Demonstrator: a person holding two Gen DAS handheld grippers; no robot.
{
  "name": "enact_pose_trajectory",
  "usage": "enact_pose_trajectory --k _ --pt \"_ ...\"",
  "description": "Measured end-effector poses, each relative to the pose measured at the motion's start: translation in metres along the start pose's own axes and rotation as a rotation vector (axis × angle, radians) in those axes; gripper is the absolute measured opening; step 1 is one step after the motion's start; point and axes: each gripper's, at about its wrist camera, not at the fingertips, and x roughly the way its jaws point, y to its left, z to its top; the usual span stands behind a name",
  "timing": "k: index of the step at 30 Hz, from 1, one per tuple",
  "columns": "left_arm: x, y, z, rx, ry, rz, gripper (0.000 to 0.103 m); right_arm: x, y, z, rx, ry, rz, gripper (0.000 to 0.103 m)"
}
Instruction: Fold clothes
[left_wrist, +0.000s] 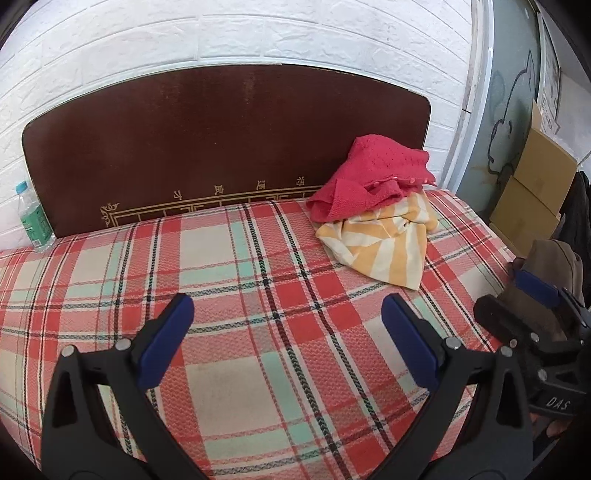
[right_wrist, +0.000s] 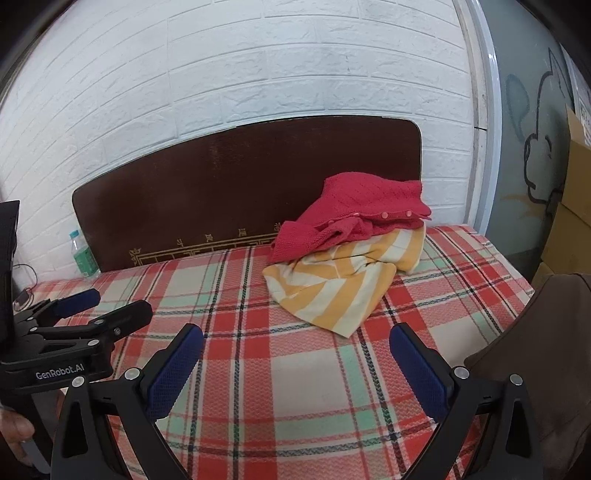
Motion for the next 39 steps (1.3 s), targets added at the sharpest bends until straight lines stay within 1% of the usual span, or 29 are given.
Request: enact_pose_trajectory --k 3,4,5,6,7,8,11,15,21,26,39 --pt "0.003 0.002 0.005 0.006 -0.01 0.004 0.102 -0.003 -0.002 0.001 0.016 -0.016 0.023 0.103" --pt "0.016 -0.004 0.006 0.031 0.016 0.026 0.102 -0.003 -0.007 0.001 0.029 -0.015 0.031 0.103" --pt "0.029 -0.017 0.008 0.059 0.011 0.052 0.102 0.003 -0.018 0.001 0.049 -0.004 0.043 0.103" --pt "0.032 -0.021 0.01 0.054 -0.005 0.044 0.102 0.008 -0.024 0.001 0.048 -0.001 0.044 0.103" --pt "0.031 -0.019 0.009 0.028 -0.034 0.016 0.102 0.012 -0.027 0.001 0.036 -0.002 0.036 0.103" --pt "0.033 -0.019 0.007 0.018 -0.049 0.003 0.102 0.015 -0.024 0.002 0.021 0.002 0.018 0.103" --pt "0.039 -0.023 0.011 -0.001 -0.052 -0.017 0.102 0.021 -0.023 0.004 -0.006 0.005 0.005 0.103" --pt "0.047 -0.031 0.015 0.014 -0.056 -0.016 0.102 0.028 -0.028 0.007 -0.008 0.003 0.009 0.103" --pt "0.053 -0.039 0.018 0.011 -0.058 -0.023 0.102 0.031 -0.039 0.009 0.003 -0.008 0.009 0.103" --pt "0.054 -0.045 0.019 0.02 -0.068 -0.01 0.102 0.035 -0.043 0.01 0.006 -0.008 0.012 0.103" --pt "0.065 -0.045 0.02 0.004 -0.053 -0.019 0.102 0.045 -0.042 0.012 -0.006 -0.005 0.005 0.103"
